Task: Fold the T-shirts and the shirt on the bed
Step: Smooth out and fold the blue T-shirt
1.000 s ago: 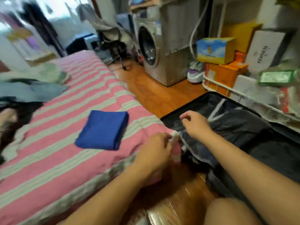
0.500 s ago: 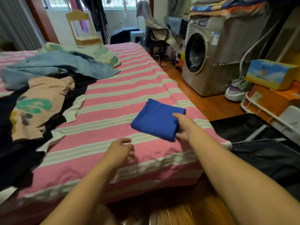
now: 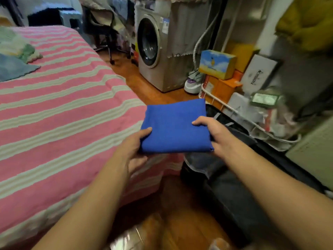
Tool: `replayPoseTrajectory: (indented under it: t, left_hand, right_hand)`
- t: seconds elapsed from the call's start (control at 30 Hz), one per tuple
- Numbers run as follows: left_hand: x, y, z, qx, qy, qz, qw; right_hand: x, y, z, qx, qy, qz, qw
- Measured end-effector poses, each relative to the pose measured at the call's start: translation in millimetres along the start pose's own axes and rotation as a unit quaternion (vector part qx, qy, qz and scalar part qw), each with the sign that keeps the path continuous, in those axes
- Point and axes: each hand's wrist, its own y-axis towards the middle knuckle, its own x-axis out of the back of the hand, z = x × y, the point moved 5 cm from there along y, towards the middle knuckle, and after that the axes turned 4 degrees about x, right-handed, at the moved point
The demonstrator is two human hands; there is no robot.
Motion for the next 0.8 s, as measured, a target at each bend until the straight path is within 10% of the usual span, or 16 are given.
replayPoseTrajectory:
  t: [0.27,0.33,0.47,0.63,0.8]
  left_hand:
    - [-174.3,93.9,229.4,0.038,0.401,0.100,0.910]
    - [-173.1,134.1,283.9,-0.021,0.609,0.107,0.786]
    - [-115.1,193.7,364.8,-0.022,0.889,0.175,0.423]
    - [-62.9,238.5,366.6,-0.015,0.942,0.144,0.301]
    - [-60.2,290.9,343.2,-0.066,0.954,0.138,0.257]
  right_hand:
    - [317.0,-84.0,-34.6,-0.056,0.079,-0.177,0.979]
    - [383.7,-87.2,-70.6,-0.046,0.097,-0.255,0.961]
    - [489.8,-64.5,-161.1,-0.012,0.064,-0.384,0.921]
    - [522.3,-12.1,-235.9,-0.023,0.060,-0.427,0.902]
    - [493.7,41.2,-260.9,0.014,0.204,-0.314,0.927]
